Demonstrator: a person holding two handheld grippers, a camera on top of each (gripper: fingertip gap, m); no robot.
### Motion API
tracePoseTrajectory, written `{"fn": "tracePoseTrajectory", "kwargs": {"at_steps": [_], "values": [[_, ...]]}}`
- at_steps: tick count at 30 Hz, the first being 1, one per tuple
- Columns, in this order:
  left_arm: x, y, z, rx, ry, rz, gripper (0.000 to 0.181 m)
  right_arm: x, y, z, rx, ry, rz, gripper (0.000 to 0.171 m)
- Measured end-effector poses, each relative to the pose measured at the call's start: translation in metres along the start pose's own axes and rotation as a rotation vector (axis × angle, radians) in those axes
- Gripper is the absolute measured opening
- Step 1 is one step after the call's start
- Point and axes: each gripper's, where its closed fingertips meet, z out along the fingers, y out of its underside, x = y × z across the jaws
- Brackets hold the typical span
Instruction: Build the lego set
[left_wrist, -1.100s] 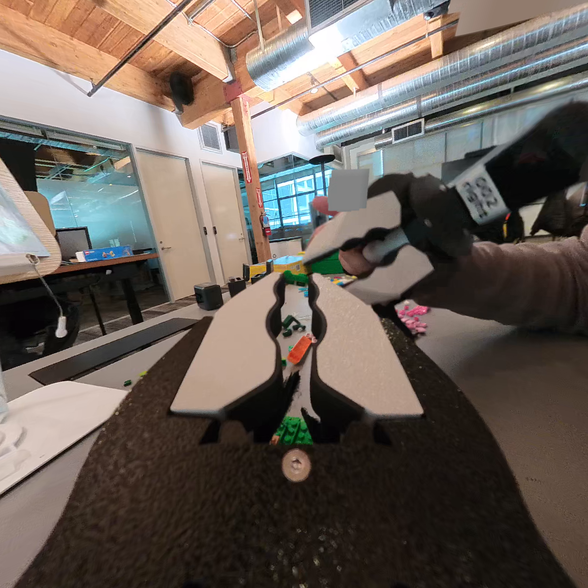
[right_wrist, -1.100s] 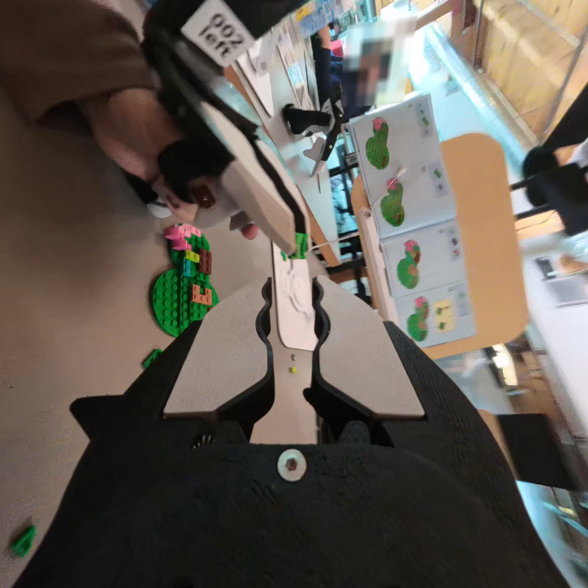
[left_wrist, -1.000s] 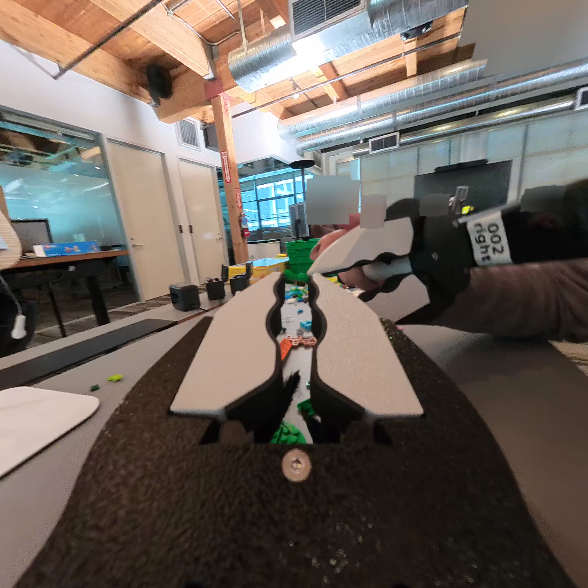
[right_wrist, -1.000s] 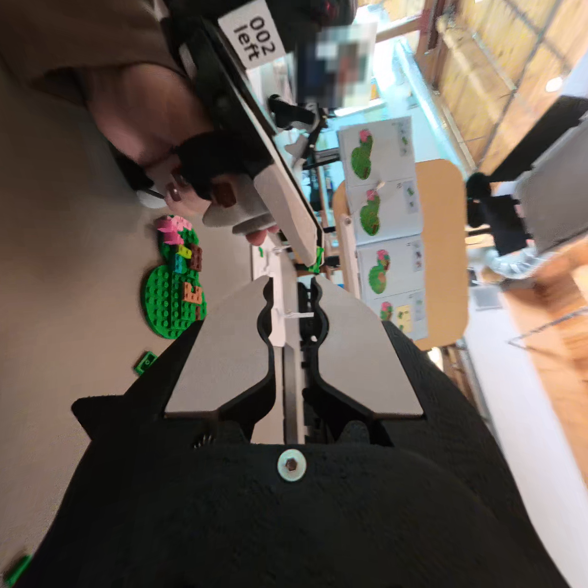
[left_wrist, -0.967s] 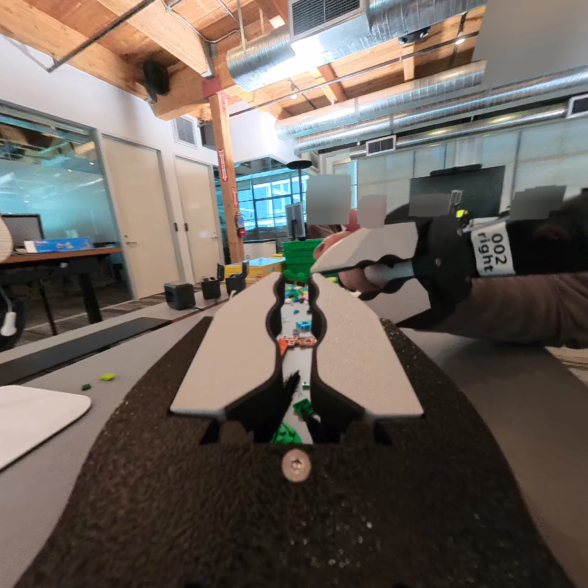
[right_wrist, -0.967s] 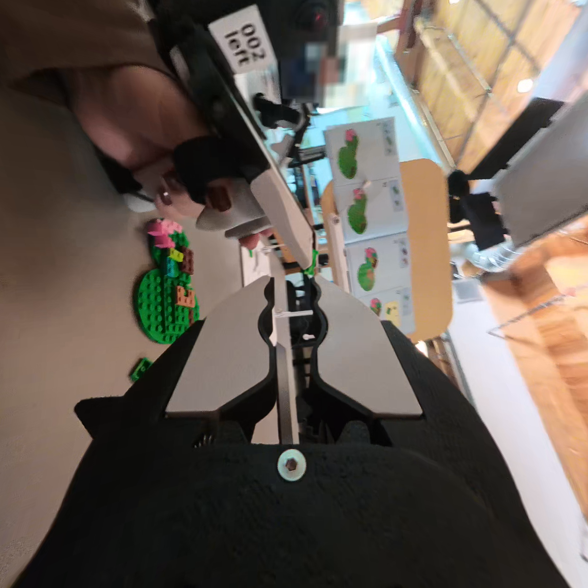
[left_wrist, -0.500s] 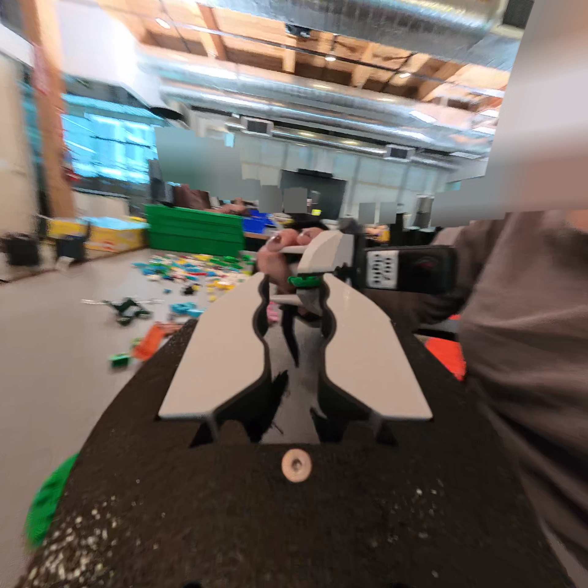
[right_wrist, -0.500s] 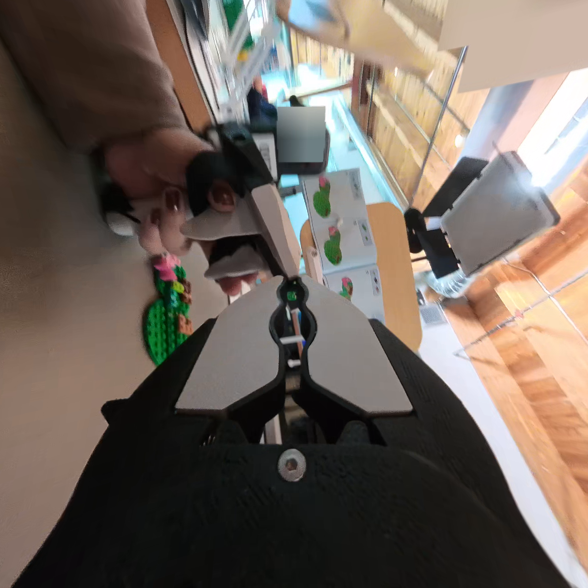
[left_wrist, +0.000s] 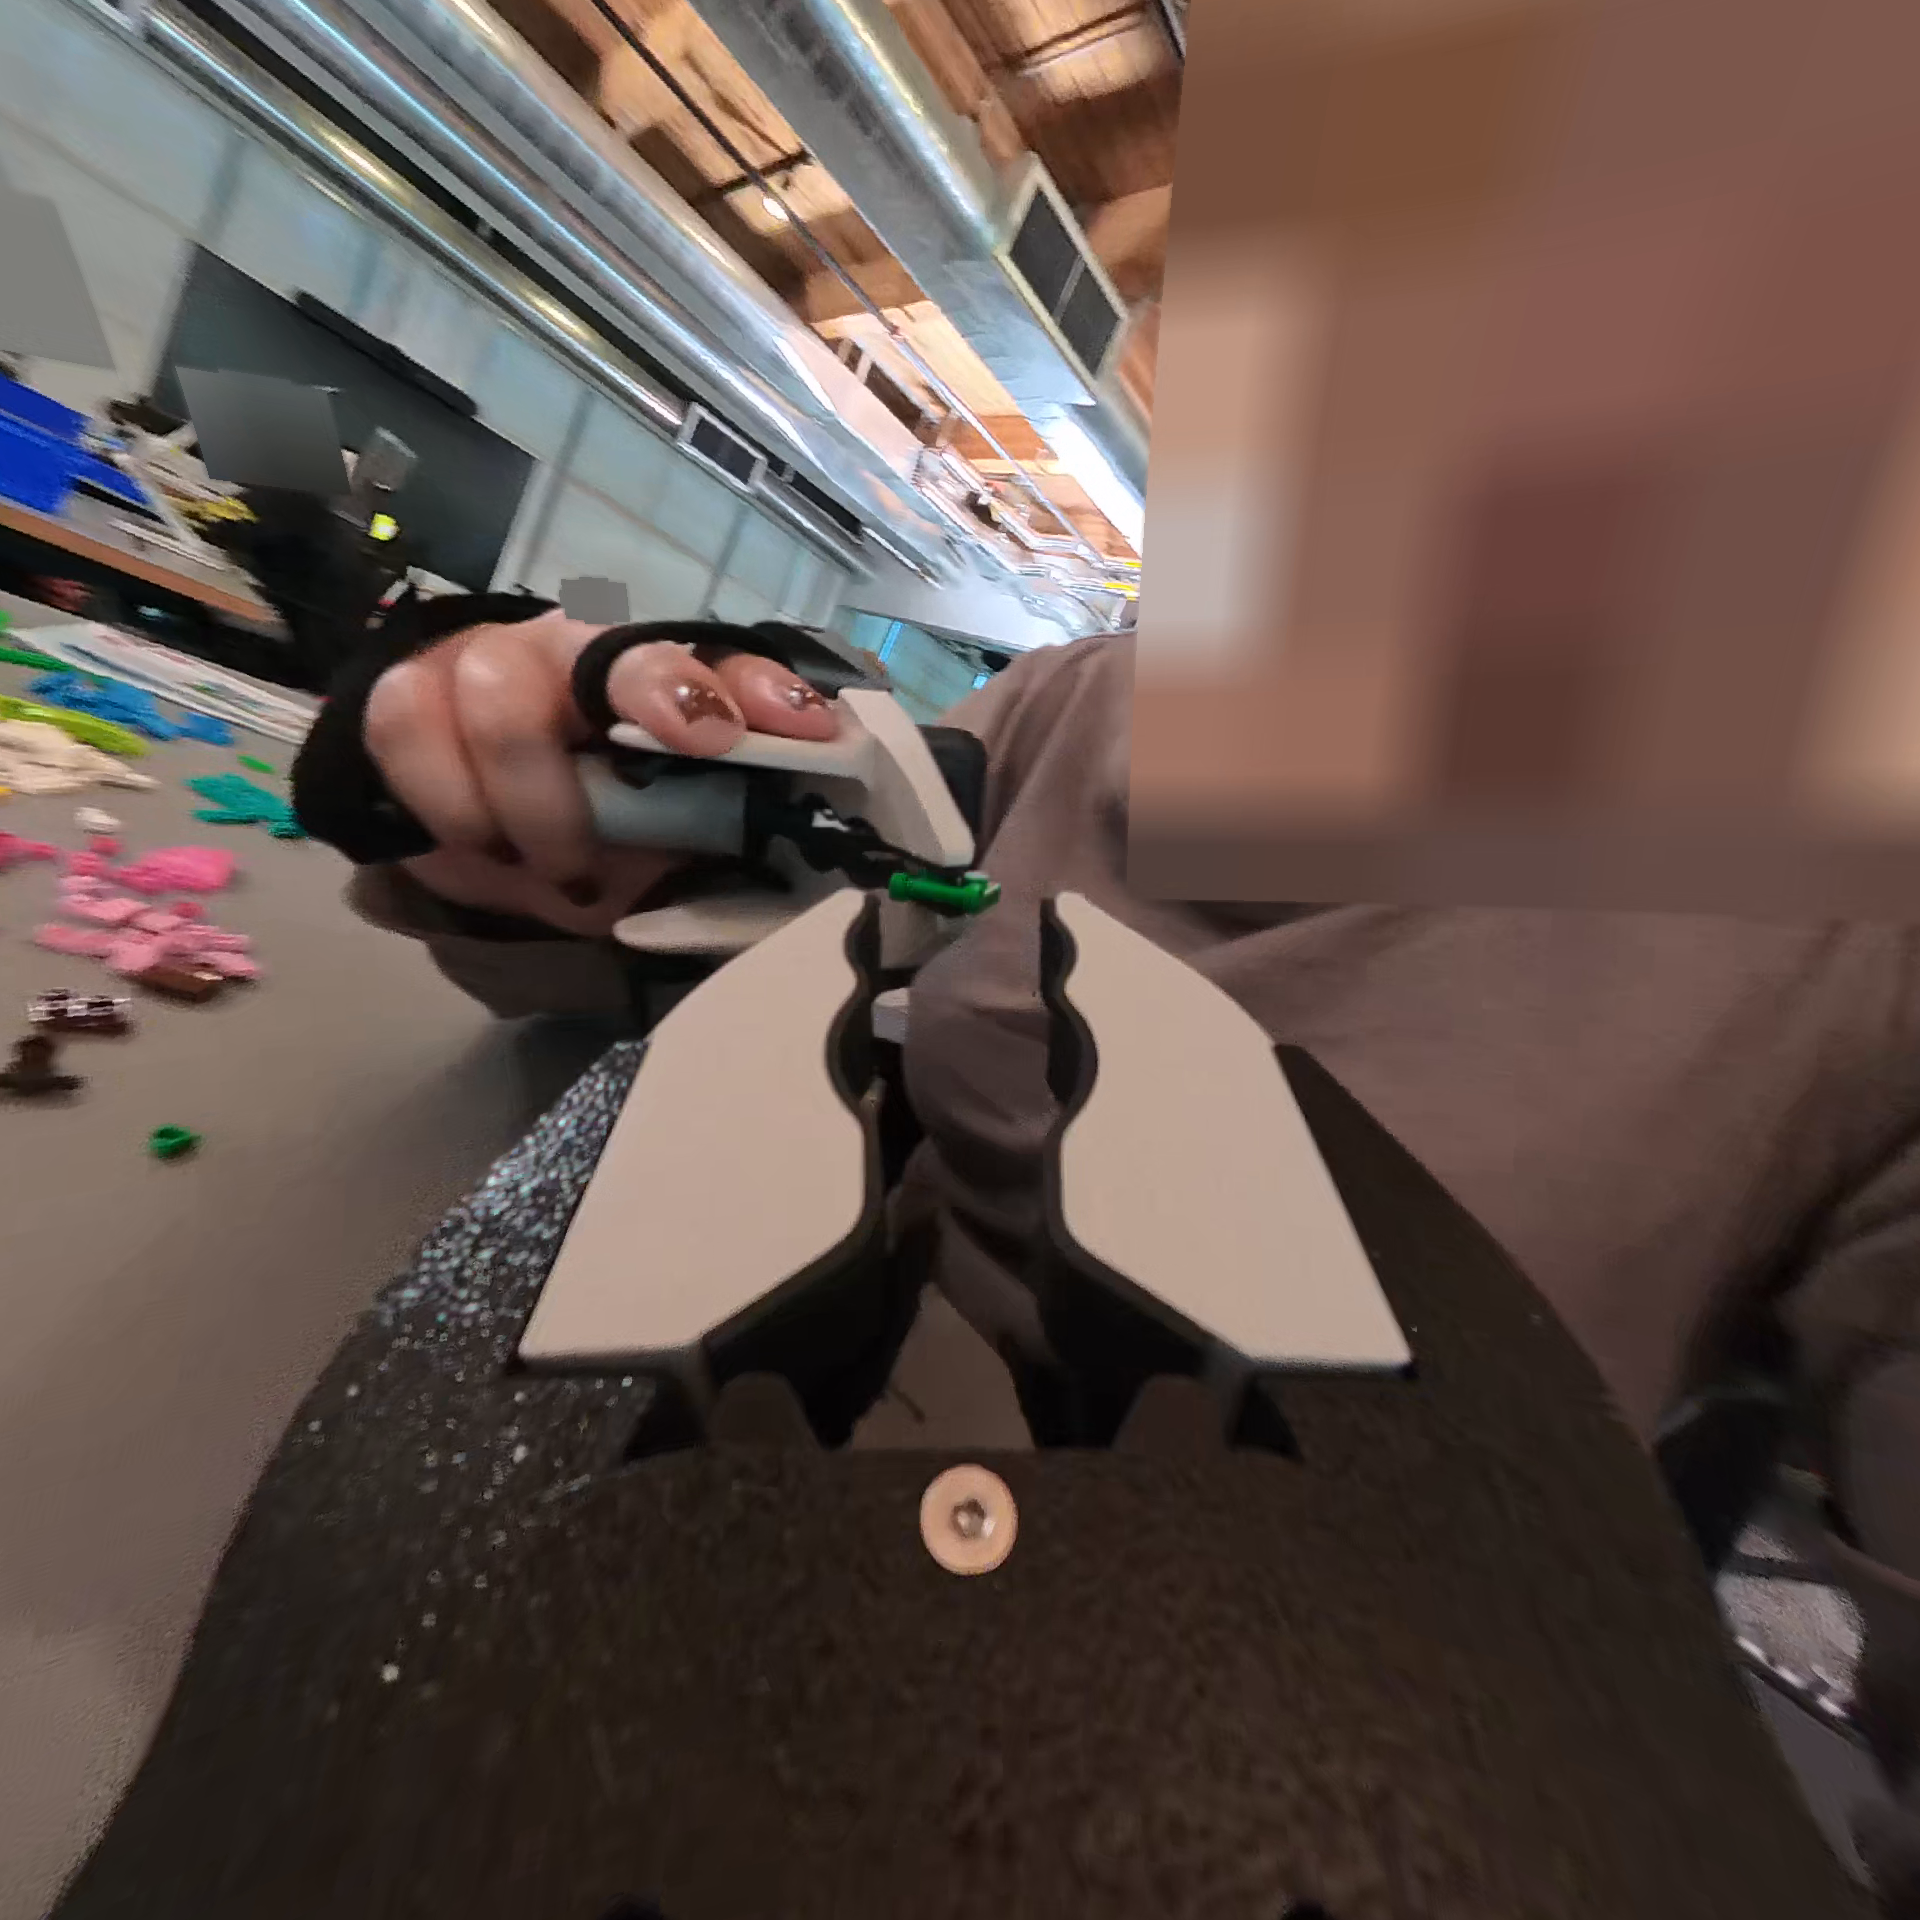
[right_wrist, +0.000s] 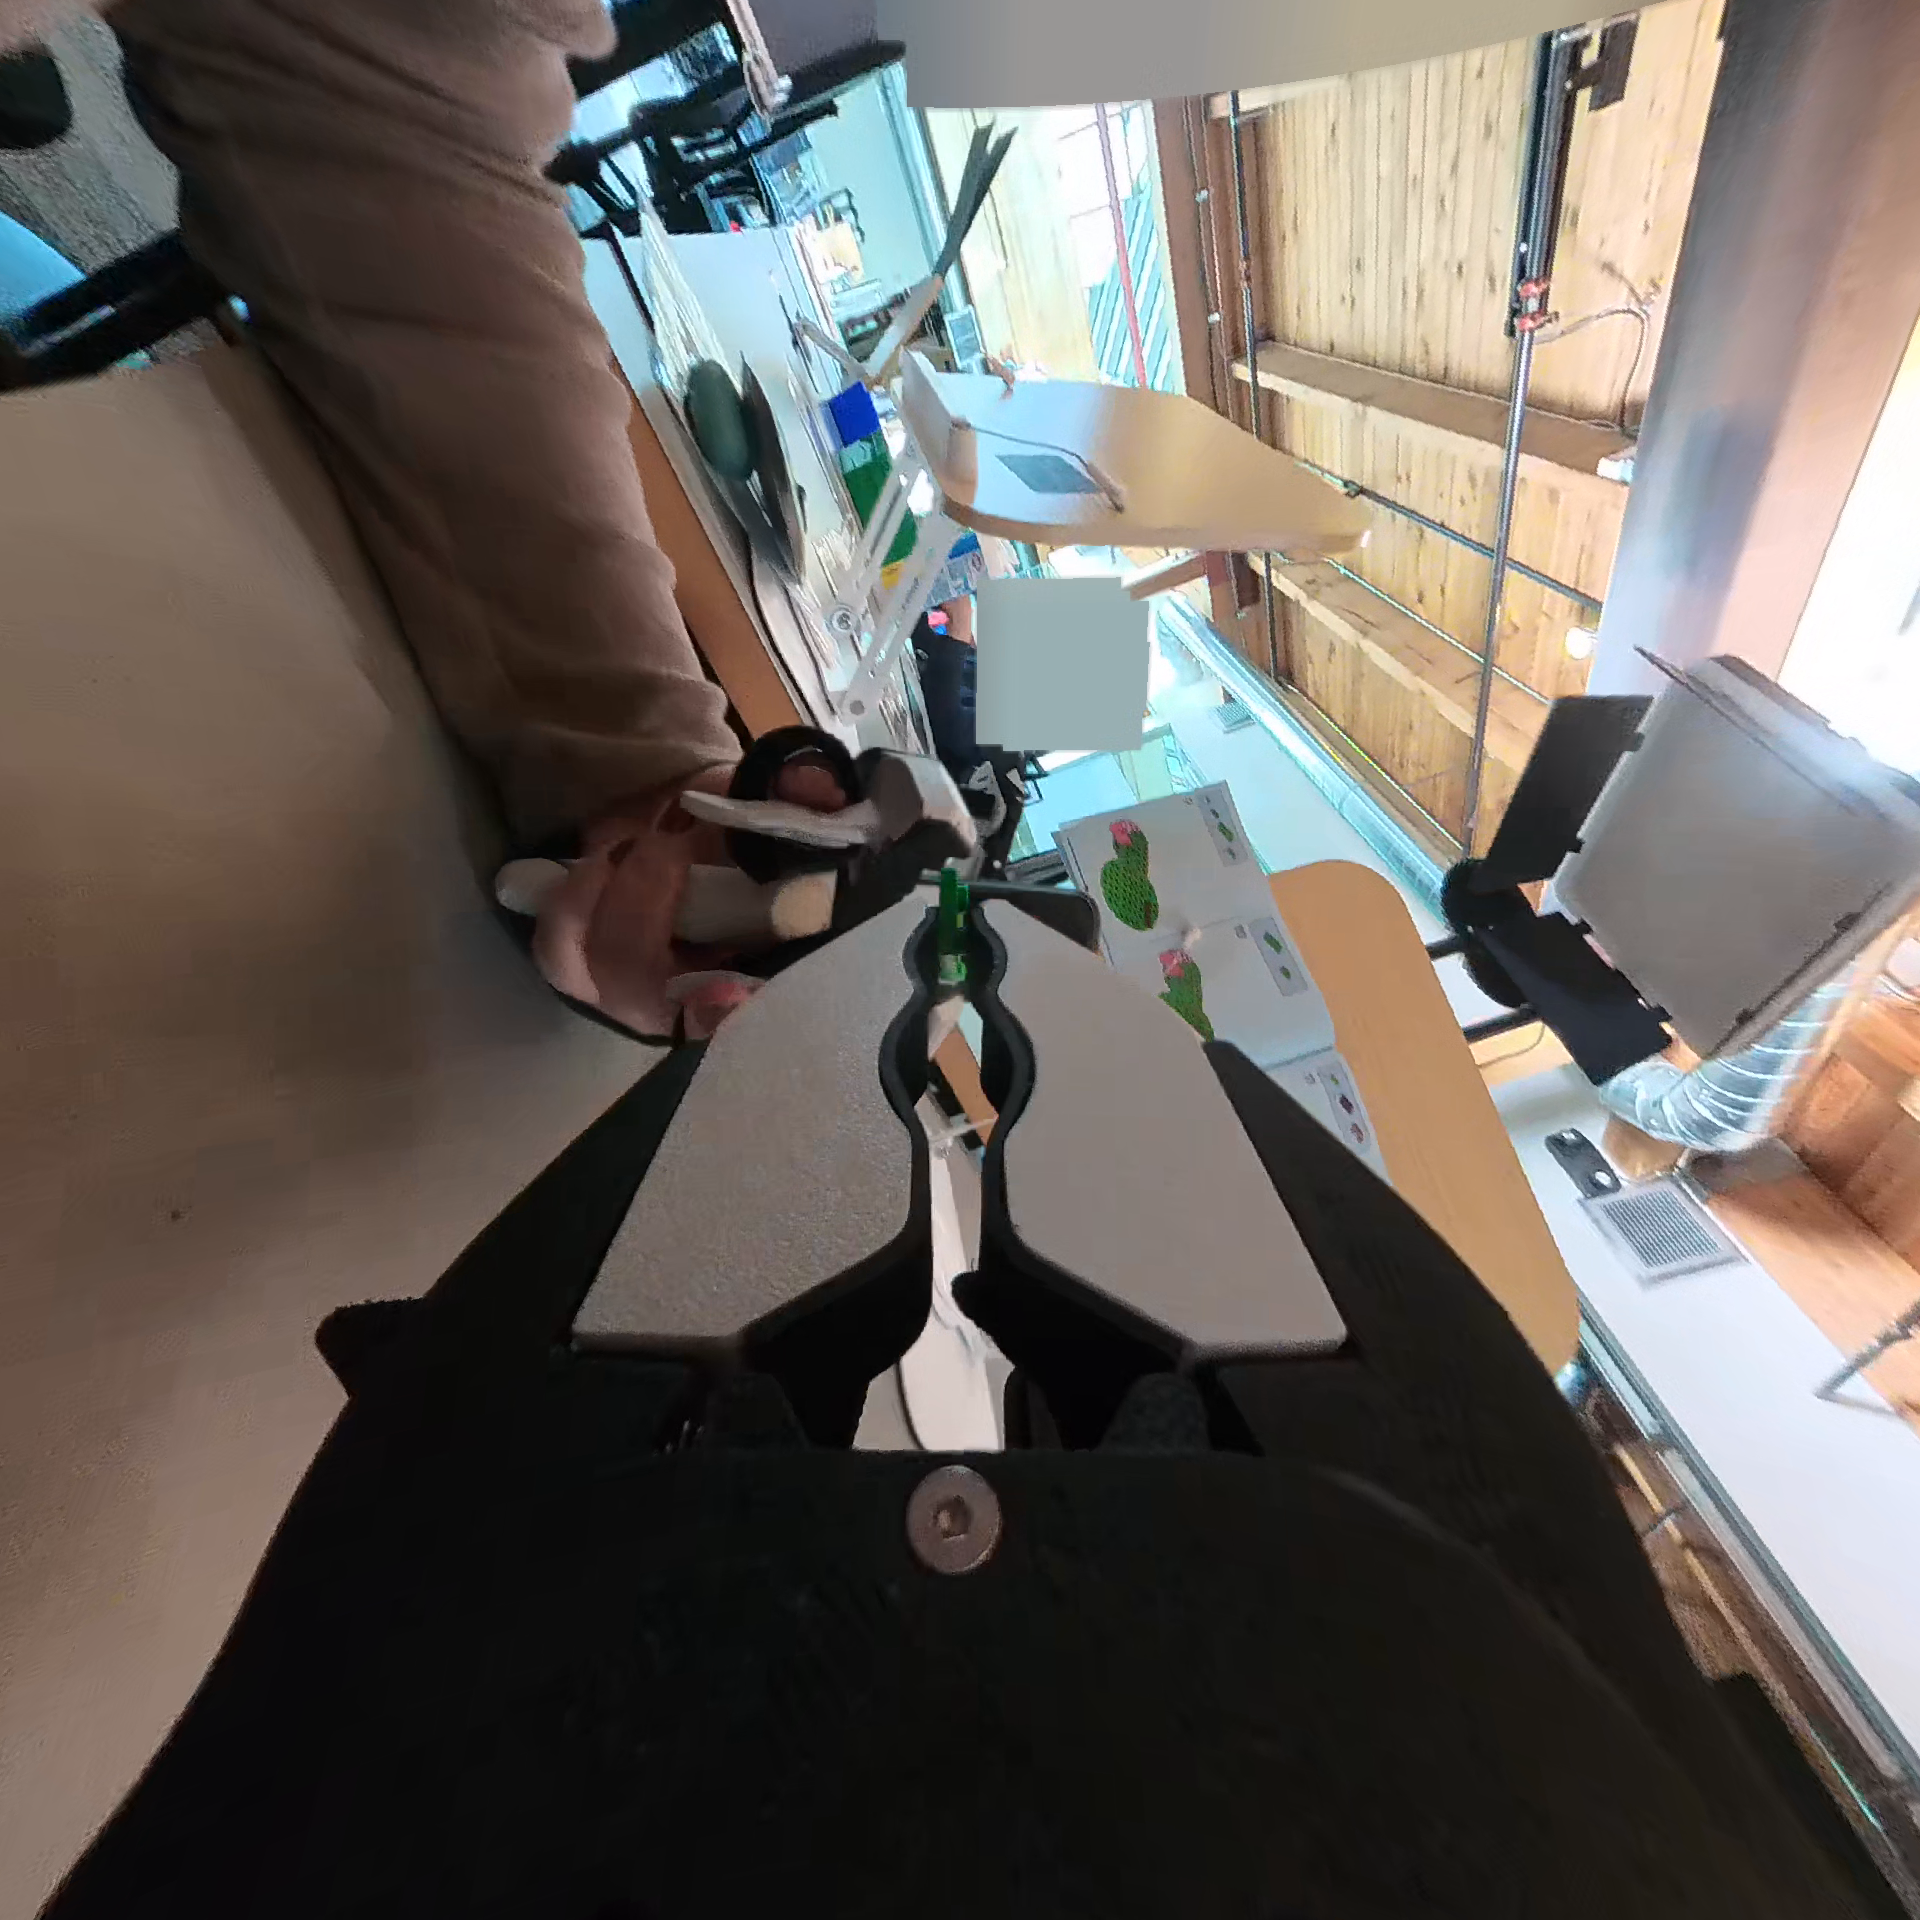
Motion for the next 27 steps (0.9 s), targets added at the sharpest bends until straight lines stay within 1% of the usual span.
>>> {"fn": "tracePoseTrajectory", "kwargs": {"at_steps": [4, 7, 16, 19, 24, 27], "values": [[0.007, 0.001, 0.001, 0.000, 0.062, -0.045, 0.024, -0.003, -0.006, 0.001, 0.029, -0.016, 0.028, 0.002], [0.007, 0.004, 0.002, -0.013, 0.069, -0.048, 0.016, -0.004, -0.011, 0.002, 0.052, -0.026, 0.055, 0.003], [0.005, 0.005, 0.001, -0.024, 0.051, -0.035, 0.015, -0.005, -0.009, 0.002, 0.042, -0.039, 0.059, 0.003], [-0.005, 0.001, -0.003, -0.026, -0.041, 0.042, 0.015, -0.004, 0.000, 0.000, -0.006, -0.028, 0.031, 0.006], [-0.028, -0.010, -0.019, -0.017, -0.274, 0.205, 0.014, -0.002, 0.021, -0.005, -0.114, -0.009, -0.084, 0.010], [-0.033, -0.013, -0.023, -0.016, -0.324, 0.245, 0.014, -0.002, 0.032, -0.004, -0.183, 0.008, -0.157, 0.008]]}}
